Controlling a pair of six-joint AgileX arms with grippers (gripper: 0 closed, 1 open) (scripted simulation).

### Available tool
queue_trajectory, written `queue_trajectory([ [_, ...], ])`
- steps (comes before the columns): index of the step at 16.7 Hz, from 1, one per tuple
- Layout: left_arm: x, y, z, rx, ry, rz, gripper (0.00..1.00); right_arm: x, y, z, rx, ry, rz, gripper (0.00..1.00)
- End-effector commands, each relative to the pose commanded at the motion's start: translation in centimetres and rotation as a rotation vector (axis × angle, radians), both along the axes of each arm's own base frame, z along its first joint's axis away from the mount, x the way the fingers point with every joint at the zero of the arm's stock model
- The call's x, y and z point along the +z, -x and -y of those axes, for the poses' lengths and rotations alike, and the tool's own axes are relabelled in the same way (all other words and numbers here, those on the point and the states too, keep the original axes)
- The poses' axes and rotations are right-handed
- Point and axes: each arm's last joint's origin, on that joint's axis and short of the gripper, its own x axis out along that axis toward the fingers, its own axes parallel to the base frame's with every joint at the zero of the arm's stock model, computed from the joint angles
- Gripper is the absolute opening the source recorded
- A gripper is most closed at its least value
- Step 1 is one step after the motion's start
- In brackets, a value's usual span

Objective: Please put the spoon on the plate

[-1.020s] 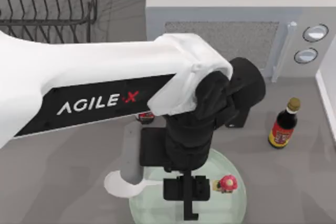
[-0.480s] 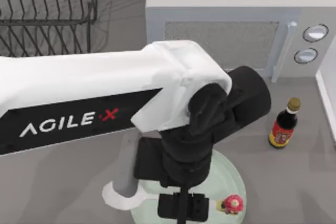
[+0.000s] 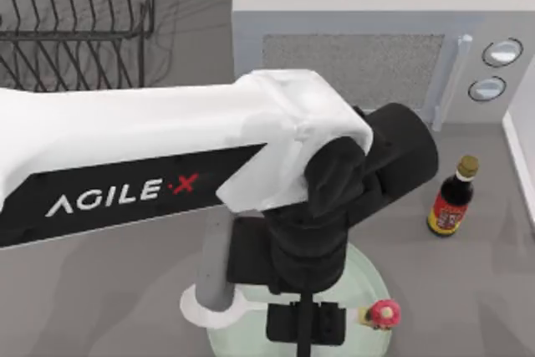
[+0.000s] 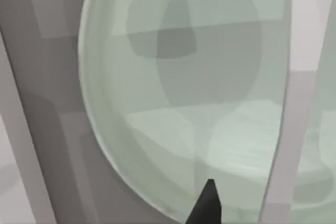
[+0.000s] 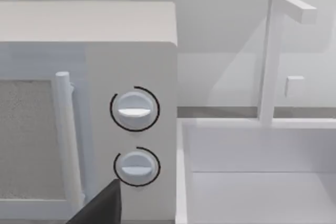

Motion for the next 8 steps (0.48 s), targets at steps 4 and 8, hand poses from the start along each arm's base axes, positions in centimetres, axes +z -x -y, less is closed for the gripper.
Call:
queue_trajectory([
  [4, -2.0, -1.6, 0.4, 0.051, -0.008, 0.021, 0.0, 0.0, 0.0, 0.0, 0.0, 0.0, 0.0, 1.0],
  [8, -4.8, -2.7, 0.4, 0.088, -0.051, 0.012, 0.0, 0.0, 0.0, 0.0, 0.0, 0.0, 0.0, 1.0],
])
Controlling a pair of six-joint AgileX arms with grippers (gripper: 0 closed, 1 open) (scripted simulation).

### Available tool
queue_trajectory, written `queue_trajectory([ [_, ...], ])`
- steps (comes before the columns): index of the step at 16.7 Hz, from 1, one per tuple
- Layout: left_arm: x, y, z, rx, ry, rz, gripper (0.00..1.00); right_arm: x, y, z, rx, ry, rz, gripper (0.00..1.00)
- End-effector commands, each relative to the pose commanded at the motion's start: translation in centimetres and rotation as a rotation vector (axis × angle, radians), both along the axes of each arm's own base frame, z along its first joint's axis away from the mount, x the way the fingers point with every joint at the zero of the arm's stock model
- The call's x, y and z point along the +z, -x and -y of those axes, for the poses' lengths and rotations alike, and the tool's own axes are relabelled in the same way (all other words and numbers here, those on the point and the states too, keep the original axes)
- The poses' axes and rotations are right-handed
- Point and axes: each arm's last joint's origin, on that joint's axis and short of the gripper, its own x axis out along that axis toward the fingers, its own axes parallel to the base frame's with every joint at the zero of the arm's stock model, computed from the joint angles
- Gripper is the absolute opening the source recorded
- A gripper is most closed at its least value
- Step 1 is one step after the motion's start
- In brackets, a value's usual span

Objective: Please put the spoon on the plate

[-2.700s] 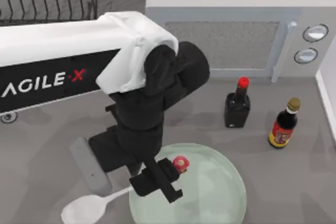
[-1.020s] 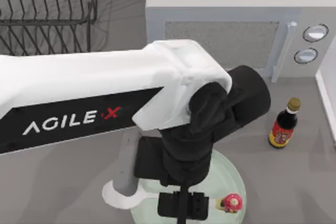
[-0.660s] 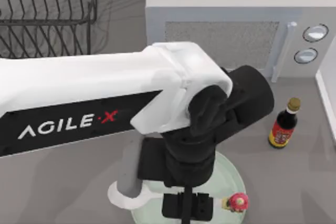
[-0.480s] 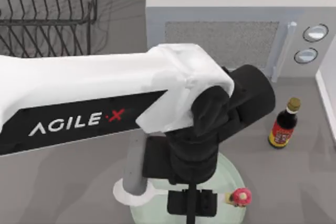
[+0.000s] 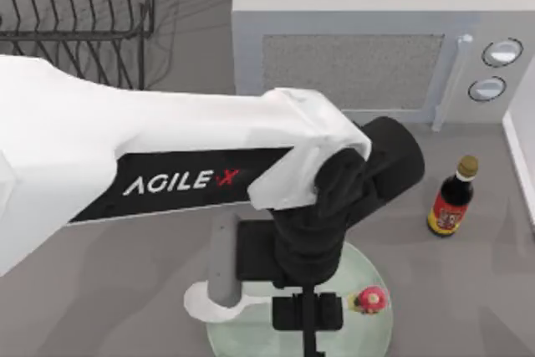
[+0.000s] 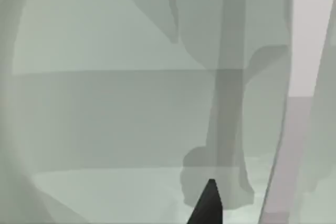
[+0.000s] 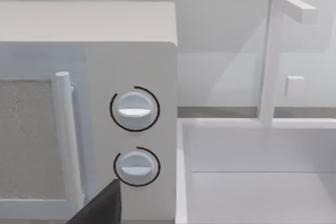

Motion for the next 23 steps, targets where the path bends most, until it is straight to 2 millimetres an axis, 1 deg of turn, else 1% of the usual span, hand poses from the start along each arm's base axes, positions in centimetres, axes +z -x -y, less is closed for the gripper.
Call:
queue_trajectory([
  [2, -1.39, -0.14, -0.22, 0.009, -0.027, -0.016, 0.0, 0.0, 0.0, 0.0, 0.0, 0.0, 0.0, 1.0],
  [3, -1.64, -0.14, -0.27, 0.011, -0.032, -0.02, 0.0, 0.0, 0.0, 0.0, 0.0, 0.0, 0.0, 1.0],
  [7, -1.64, -0.14, -0.27, 0.011, -0.032, -0.02, 0.0, 0.0, 0.0, 0.0, 0.0, 0.0, 0.0, 1.0],
  [20, -1.64, -0.14, -0.27, 0.011, -0.032, -0.02, 0.98, 0.0, 0.0, 0.0, 0.0, 0.0, 0.0, 1.0],
  [21, -1.64, -0.14, -0.27, 0.011, -0.032, -0.02, 1.0, 0.0, 0.0, 0.0, 0.0, 0.0, 0.0, 1.0],
  [23, -1.64, -0.14, -0.27, 0.011, -0.032, -0.02, 1.0, 0.0, 0.0, 0.0, 0.0, 0.0, 0.0, 1.0],
])
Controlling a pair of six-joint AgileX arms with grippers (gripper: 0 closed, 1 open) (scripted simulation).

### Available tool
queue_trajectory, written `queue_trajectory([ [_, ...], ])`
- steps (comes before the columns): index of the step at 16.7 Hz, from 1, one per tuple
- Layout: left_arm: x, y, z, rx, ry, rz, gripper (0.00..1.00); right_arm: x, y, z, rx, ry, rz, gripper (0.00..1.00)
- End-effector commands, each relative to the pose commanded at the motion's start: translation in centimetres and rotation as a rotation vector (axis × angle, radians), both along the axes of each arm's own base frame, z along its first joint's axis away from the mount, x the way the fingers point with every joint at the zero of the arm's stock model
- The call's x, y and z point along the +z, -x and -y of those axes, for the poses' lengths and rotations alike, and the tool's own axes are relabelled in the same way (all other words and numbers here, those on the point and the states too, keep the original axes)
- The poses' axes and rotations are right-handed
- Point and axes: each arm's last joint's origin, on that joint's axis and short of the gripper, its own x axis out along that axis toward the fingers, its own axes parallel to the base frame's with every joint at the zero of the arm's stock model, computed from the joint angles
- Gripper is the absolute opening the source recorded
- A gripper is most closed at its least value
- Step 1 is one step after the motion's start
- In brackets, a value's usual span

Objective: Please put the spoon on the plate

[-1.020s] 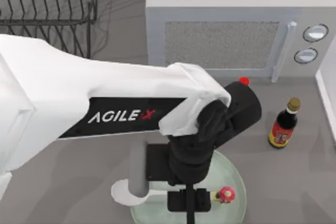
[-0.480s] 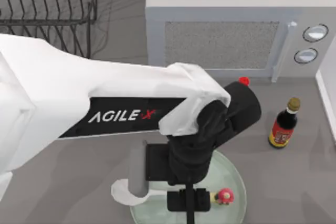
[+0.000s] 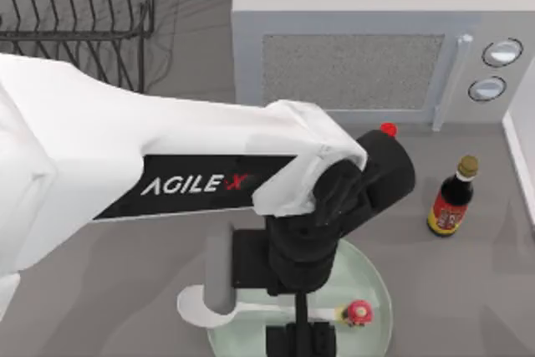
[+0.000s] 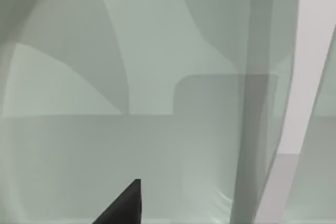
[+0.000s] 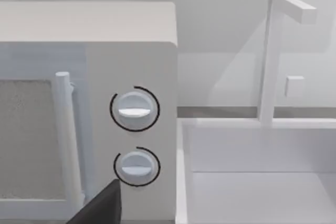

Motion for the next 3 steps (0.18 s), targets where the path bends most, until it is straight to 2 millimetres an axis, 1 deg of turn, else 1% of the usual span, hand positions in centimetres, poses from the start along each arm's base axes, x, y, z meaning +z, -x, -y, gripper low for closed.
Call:
queue_trajectory([
  [3, 0.0, 0.0, 0.0, 0.0, 0.0, 0.0, 1.0, 0.0, 0.0, 0.0, 0.0, 0.0, 0.0, 1.0],
])
